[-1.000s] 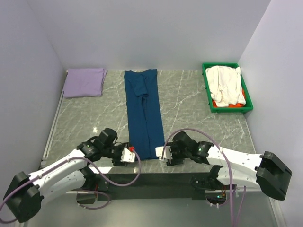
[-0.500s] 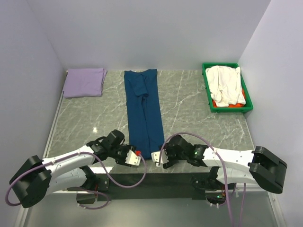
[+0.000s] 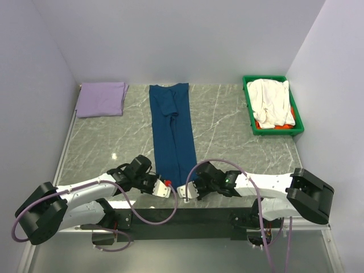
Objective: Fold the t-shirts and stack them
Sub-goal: Fold the tshirt
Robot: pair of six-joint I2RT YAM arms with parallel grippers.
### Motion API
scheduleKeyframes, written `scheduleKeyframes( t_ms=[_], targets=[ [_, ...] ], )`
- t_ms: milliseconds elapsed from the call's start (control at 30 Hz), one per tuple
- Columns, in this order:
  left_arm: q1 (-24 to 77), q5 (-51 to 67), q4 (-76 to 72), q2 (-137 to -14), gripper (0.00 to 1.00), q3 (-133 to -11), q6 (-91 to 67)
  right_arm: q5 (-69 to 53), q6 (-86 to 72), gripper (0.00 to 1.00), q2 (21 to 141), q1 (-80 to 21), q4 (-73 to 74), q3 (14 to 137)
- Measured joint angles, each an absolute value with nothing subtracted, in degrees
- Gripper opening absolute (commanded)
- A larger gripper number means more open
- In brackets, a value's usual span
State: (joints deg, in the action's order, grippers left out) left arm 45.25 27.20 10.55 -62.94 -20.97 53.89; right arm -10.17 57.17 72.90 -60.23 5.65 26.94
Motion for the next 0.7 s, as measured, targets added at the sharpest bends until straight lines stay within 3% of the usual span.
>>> scheduleKeyframes(
  t_ms=[100, 200, 467, 700],
  targets=[
    [45.25, 27.05, 10.70, -63.05, 0.06, -20.97, 54.04, -10.09, 57.10, 0.00, 72.79, -60.25, 6.13, 26.74],
    [45.25, 27.09, 11.60, -62.30, 0.01, -21.08, 53.69, -10.22, 55.75, 0.00, 72.12, -60.25, 7.75, 27.11],
    [42.81, 29.26, 16.62, -56.07, 0.01, -26.41, 48.56, -11.44, 49.80, 0.00, 65.41, -58.85, 15.33, 32.32],
    [34.00, 31.24, 16.49, -61.84, 0.01, -32.38, 47.33, -12.53, 50.41, 0.00, 68.62, -51.37, 16.51, 38.17]
  ],
)
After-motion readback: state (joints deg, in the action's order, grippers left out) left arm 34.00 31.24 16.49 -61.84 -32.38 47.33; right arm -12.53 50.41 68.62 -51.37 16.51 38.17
